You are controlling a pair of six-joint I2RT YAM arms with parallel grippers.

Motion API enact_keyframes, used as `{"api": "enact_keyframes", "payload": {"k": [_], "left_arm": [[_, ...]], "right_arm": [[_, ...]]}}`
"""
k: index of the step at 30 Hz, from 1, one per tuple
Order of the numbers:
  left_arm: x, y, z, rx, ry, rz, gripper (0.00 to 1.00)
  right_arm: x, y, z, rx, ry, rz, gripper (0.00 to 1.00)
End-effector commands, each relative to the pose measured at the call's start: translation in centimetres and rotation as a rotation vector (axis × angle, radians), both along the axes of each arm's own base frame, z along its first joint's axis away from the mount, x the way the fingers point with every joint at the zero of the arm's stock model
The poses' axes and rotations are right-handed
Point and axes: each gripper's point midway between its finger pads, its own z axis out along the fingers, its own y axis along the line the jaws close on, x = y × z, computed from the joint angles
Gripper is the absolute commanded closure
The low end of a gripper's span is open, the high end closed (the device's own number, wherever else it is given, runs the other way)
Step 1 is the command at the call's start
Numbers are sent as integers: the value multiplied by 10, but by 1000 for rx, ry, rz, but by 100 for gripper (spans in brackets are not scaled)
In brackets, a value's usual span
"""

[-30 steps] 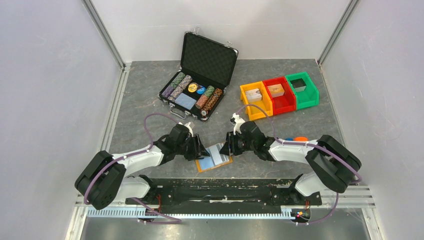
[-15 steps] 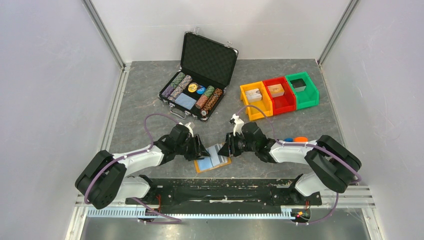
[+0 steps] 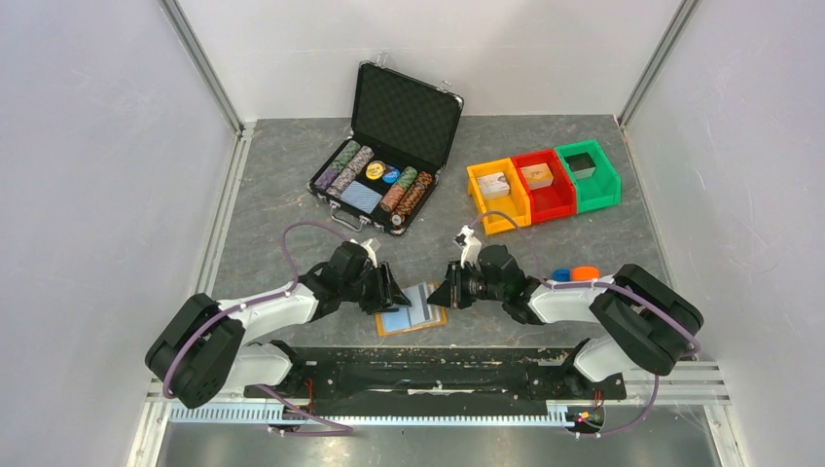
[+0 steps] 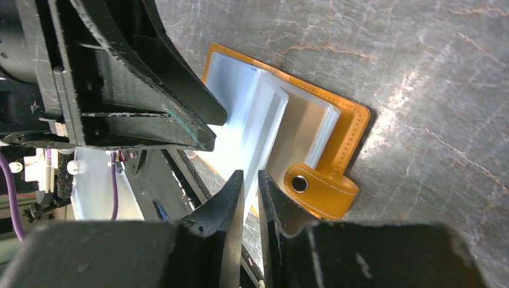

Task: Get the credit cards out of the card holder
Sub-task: Remove the credit card from the card holder.

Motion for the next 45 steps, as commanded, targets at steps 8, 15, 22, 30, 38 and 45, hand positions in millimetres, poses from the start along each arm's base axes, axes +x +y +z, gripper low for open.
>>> {"api": "enact_keyframes", "payload": {"k": [8,15,22,30,38,45], "left_arm": [[-1,-4,26,-29,4,-7,49],[2,29,21,183,-6,41,52],[-7,37,-5,228,43,31,56],[-15,37,-25,230,71,1,60],[-13,29,-27,191,77,-6,61],[-13,28,-27,189,83,-5,61]], "right_arm": [[11,2,16,85,-8,-67,91],[16,-5,5,-4,-2,-93,84],[16,-7,-6,-46,22,-104,76],[15,-2,-10,-53,33,-91,75],[20,7,13,-139,-106,-69,71],[20,5,0,-224,-132,-82,59]]}}
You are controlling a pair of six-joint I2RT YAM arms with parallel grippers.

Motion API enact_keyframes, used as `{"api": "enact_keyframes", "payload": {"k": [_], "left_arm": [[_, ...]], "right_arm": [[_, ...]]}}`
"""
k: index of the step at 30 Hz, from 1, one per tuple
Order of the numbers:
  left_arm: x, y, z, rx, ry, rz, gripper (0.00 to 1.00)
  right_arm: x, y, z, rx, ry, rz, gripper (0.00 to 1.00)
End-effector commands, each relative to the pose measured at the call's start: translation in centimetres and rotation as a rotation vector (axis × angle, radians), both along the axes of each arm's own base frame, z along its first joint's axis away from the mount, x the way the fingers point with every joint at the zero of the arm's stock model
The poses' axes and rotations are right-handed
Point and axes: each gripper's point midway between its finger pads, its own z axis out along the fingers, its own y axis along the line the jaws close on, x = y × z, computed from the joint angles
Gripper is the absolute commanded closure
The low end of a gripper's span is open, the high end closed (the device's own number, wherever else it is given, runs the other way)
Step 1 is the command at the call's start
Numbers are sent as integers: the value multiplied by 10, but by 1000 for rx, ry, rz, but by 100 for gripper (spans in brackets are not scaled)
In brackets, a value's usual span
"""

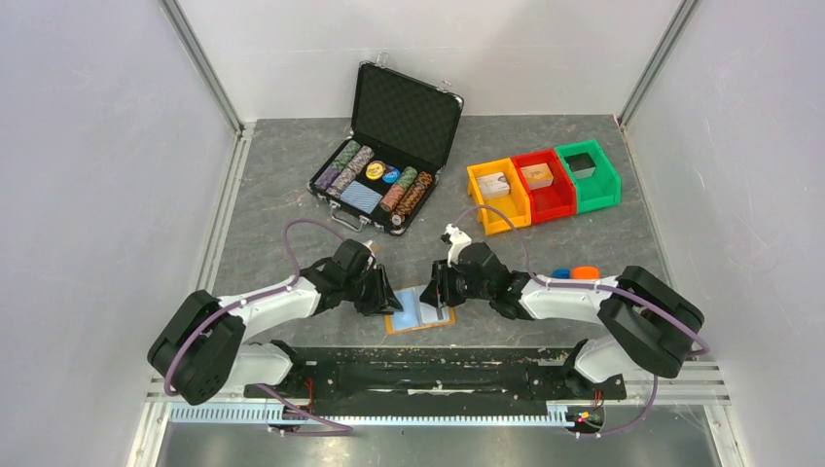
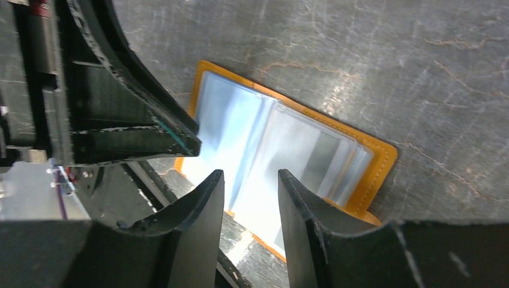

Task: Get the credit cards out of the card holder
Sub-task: Remove the credit card from the card holder.

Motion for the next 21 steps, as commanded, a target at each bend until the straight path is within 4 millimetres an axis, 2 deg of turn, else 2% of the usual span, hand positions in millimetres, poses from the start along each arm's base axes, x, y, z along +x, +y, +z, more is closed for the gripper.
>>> {"api": "enact_keyframes", "payload": {"k": [1,5,7,14,18,21], "left_arm": [[-7,11,-16,58,24,-7,61],[-6,10,-12,50,16,-5,61],[-4,9,-8,48,12,-5,60],[12,-5,21,18,-20,-9,59],[19,-10,36,-9,-49,-3,58],[19,-12,33,-13,-44,-9,58]], "right_arm": [[10,-2,-1,-69,-61,-22,59],[9,-2,-5,-106,-66,-17,58],[12,-5,-8,-132,-74,-25,61],[8,-23,-31,-214,-47,-54,64],[10,-28,-24,-215,-68,-71,65],[15,-35,-20,-258,-91,-96,65]]}}
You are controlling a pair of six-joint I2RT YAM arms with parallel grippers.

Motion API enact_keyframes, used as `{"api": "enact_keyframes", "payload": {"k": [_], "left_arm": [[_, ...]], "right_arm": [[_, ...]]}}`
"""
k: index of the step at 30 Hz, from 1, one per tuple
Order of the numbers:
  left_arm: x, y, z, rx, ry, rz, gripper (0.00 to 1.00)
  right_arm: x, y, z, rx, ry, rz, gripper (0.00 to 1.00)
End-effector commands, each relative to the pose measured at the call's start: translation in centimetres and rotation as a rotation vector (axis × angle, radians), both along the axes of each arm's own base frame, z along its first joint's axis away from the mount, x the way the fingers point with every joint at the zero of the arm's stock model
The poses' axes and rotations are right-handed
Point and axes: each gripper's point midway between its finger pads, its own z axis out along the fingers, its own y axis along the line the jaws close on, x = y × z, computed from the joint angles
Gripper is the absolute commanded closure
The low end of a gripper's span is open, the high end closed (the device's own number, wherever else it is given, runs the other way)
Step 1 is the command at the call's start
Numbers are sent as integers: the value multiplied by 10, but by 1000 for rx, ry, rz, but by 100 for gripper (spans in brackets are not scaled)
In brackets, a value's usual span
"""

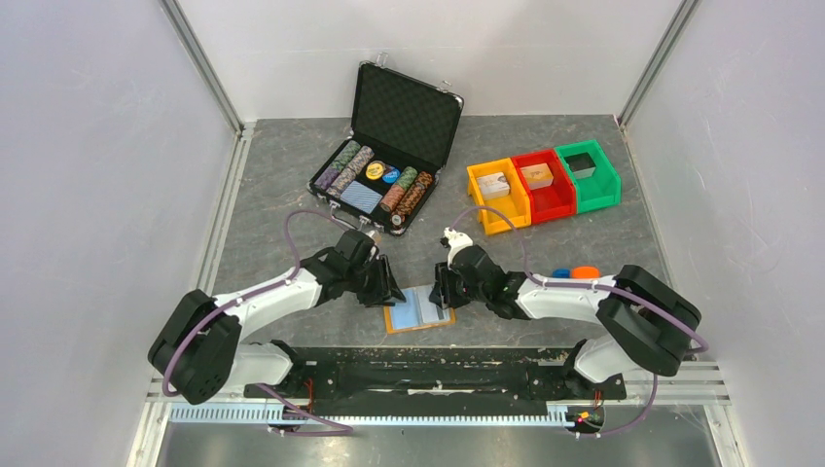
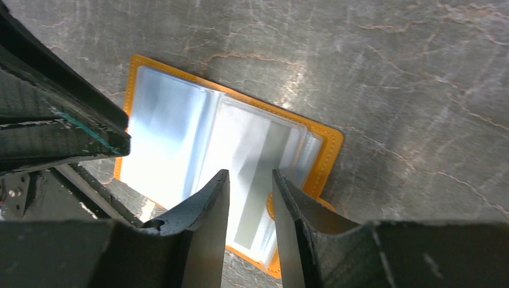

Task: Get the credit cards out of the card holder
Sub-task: Remove the credit card from the card holder.

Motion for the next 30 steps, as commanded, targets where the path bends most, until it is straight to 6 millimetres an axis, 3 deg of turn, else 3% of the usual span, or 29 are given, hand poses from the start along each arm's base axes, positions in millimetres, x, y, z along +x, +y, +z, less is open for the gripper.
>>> {"api": "enact_keyframes", "payload": {"k": [1,6,11,18,30], "left_arm": [[7,-5,10,-14,-30,-15,58],[2,-5,3,-19,-4,-10,58],[2,-8,4,-44,-16,-18,58],[-6,-4,-19,-31,20,-24,58],[-12,0,-30,-27,29,-26,59]], "right_arm": [[10,-18,4,-92,-50,-46,65],[10,-25,5,-116,-57,-59,64],[5,-18,4,-81,-36,-40,64],[1,-9,1,-27,6,-34,64],[-3,18,31,170,-35,64,71]]}}
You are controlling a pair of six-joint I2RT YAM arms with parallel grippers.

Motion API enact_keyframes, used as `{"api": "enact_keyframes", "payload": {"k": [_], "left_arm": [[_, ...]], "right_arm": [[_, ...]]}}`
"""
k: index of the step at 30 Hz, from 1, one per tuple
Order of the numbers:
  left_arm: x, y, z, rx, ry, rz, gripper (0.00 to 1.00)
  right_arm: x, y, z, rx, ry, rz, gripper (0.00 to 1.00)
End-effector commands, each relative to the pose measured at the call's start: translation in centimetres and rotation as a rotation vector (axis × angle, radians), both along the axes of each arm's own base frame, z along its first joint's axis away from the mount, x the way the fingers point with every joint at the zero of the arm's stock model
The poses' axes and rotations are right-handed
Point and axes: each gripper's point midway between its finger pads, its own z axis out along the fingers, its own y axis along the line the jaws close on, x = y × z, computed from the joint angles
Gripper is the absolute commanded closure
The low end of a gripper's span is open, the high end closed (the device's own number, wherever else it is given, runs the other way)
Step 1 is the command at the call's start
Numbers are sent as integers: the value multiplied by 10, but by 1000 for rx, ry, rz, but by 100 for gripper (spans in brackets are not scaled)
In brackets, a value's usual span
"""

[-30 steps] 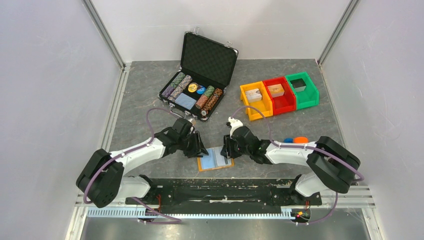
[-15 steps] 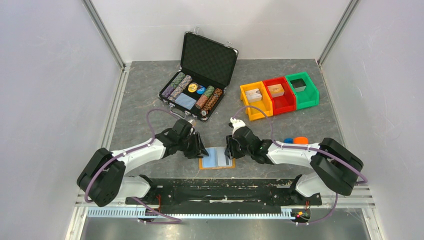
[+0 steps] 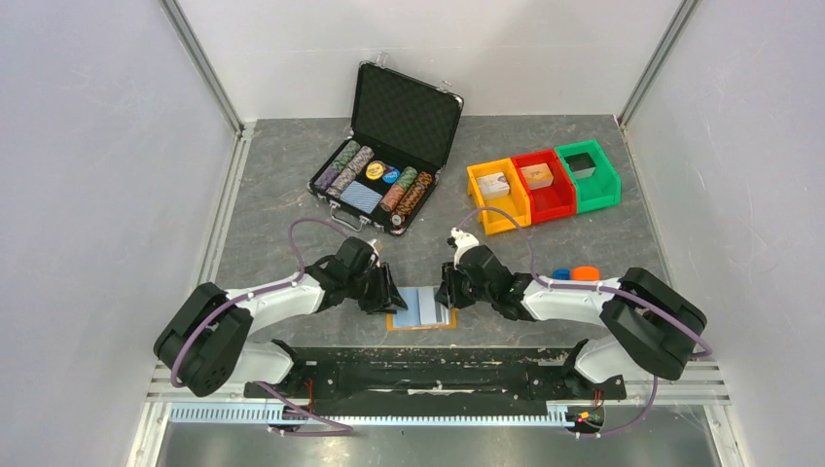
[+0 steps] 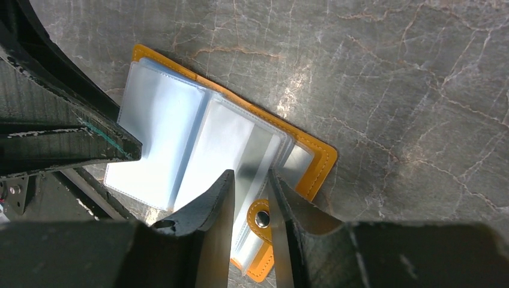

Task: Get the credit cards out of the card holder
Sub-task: Remove the credit card from the card holder.

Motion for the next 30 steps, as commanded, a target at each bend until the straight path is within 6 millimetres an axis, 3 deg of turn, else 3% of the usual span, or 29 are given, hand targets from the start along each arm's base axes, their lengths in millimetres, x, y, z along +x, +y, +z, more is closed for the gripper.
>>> {"api": "enact_keyframes", "payload": {"k": [1,7,13,25,30], "left_arm": [[-3,4,-10,16,8,3,59],[-3,4,-10,14,7,2,59],[-4,4,-10,15,8,2,59],[-4,4,-8,10,5,4,59],[-4,4,-7,12,3,5,58]], "right_arm": [[0,29,36,169,-54,71,71],[2,30,46,203,-74,79,69],[-5,34,61,349,-42,114,69],[-11,35,51,366,10,129,67],[-11,35,49,363,13,126,74]]}}
